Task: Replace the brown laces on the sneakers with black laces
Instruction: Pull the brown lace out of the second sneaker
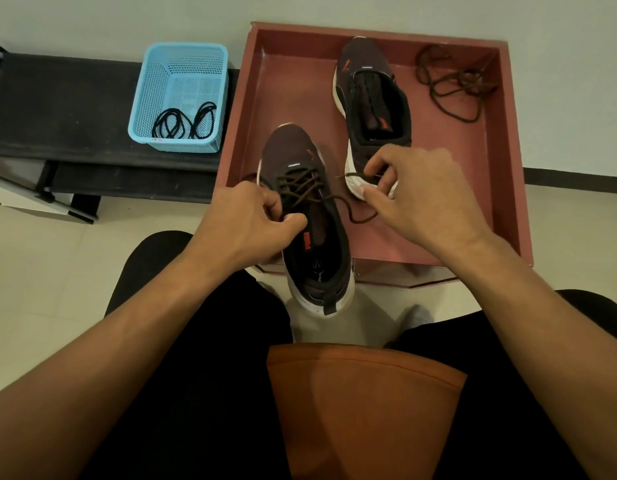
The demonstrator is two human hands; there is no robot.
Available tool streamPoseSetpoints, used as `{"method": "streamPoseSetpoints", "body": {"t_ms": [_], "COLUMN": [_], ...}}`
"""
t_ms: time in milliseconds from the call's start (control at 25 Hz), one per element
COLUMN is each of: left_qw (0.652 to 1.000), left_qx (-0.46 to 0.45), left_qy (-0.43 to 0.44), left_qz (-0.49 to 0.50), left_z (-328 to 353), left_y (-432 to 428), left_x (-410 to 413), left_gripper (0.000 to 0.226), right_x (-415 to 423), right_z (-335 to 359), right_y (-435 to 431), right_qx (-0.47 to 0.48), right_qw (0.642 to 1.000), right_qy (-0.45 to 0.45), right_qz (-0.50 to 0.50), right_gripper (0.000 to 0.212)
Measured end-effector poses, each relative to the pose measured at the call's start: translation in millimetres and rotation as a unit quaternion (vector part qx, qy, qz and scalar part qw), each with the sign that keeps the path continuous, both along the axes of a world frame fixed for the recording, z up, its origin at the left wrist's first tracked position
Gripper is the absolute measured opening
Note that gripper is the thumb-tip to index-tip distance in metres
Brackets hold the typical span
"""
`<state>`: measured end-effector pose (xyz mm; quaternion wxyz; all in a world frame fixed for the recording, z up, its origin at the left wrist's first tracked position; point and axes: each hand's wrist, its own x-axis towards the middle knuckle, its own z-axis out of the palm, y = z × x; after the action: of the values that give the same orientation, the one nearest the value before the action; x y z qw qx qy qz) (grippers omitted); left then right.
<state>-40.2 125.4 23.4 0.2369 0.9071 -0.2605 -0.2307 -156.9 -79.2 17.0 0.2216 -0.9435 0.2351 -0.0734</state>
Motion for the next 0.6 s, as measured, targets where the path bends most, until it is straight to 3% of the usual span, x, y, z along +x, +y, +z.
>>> {"method": "streamPoseSetpoints", "body": {"t_ms": [240, 320, 440, 600], "left_qw": [0.978, 0.970, 0.966, 0.963], "left_qx": [-0.062, -0.059, -0.025, -0.043], "left_qy": [-0.186, -0.207, -0.220, -0.221], "left_qz": [-0.072, -0.116, -0.134, -0.146], "left_z": [-9, -8, -11, -15], "left_y": [-4, -9, -16, -21], "left_x": [0, 0, 2, 4], "left_gripper": [0.020, 0.021, 0.026, 0.020], "right_x": [9, 15, 21, 18], "right_z": [-3, -10, -15, -9], "right_y": [24, 30, 33, 27], "right_qx": [0.058, 0.044, 0.026, 0.100], "right_qw": [0.996, 0.997, 0.999, 0.994], "right_qy": [-0.005, 0.015, 0.012, 0.019], "right_qz": [0.062, 0.054, 0.041, 0.037], "right_gripper": [0.037, 0.040, 0.029, 0.019]}}
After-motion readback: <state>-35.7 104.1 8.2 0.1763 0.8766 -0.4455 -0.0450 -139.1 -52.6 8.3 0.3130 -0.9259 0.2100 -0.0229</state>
